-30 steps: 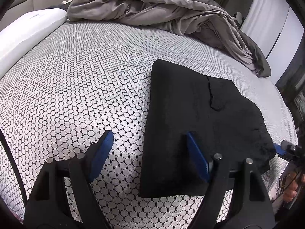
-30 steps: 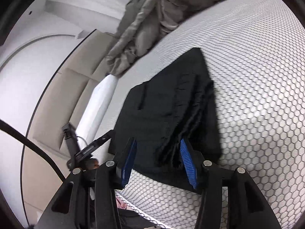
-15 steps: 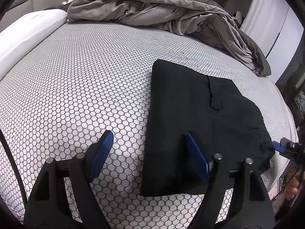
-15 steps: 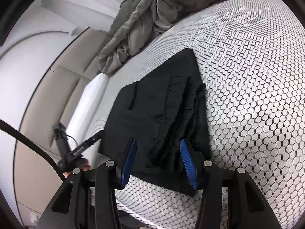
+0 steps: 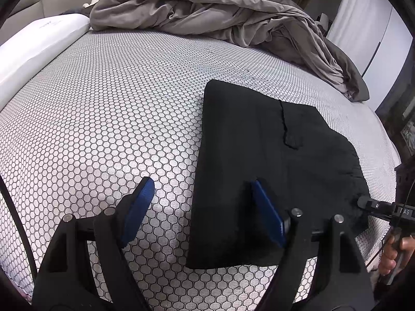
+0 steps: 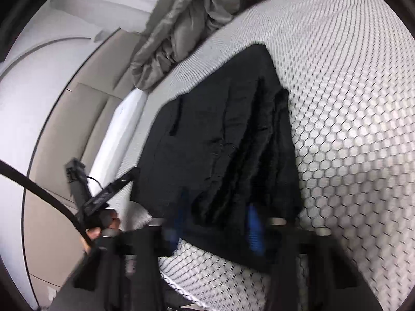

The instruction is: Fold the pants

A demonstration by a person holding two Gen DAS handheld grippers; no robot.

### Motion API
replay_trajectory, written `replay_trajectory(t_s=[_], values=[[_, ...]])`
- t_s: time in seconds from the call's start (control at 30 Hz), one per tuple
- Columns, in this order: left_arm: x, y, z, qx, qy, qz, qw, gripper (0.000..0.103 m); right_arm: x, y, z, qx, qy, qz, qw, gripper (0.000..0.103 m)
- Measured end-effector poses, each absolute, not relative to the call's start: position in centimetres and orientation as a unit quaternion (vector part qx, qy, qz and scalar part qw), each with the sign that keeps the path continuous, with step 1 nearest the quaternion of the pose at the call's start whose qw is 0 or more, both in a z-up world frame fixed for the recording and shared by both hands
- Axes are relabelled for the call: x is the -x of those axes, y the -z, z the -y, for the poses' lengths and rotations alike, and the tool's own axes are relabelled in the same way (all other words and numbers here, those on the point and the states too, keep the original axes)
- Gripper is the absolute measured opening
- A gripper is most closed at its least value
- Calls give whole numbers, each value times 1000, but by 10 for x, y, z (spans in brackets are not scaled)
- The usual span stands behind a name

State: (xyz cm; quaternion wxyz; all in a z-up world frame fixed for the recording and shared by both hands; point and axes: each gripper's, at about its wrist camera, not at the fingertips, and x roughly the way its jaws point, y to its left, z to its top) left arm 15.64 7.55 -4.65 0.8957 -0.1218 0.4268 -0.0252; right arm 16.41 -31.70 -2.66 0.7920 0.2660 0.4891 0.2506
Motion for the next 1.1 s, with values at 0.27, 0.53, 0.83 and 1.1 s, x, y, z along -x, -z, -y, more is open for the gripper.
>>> replay_trajectory(t_s=[0.27,0.53,0.83,1.1], values=[[-158,44,-89,132,18,-425,896,76,-134,2,326,-252,-255,-474,804,16],[-168,64,-79,127,52,-457,879,62,-132,5,329,-199,-206,-476,832,45],[-142,55,-51,44,87,-471,877,35,-145,5,316,-161,-157,-468,855,47],[-131,43,-11,28,190,-385,903,42,-124,-34,261,-99,-230,-373,893,47]])
